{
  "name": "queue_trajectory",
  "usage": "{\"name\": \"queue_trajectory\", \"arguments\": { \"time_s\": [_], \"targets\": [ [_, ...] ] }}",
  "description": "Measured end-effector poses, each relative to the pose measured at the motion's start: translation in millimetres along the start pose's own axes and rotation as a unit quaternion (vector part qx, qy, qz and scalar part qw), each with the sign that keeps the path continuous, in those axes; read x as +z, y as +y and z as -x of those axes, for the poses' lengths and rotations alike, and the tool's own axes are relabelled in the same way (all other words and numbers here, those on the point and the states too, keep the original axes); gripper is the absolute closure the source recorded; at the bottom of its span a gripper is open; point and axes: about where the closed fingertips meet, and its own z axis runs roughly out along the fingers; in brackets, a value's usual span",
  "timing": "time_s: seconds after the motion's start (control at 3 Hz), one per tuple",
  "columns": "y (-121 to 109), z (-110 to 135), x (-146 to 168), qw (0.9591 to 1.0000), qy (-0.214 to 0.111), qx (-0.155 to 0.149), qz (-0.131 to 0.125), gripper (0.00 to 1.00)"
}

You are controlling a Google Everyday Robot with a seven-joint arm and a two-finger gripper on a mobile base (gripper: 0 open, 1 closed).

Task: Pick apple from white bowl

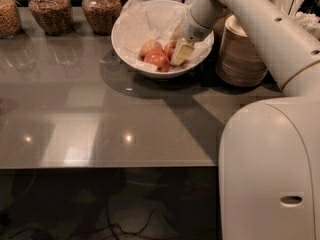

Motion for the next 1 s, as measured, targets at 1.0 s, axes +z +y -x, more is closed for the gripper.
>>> {"name": "queue_trajectory", "arguments": {
  "time_s": [1.0],
  "targets": [
    [1.3,21.1,-20.7,0.9993,-0.019,-0.029,-0.014,1.00]
  ]
}}
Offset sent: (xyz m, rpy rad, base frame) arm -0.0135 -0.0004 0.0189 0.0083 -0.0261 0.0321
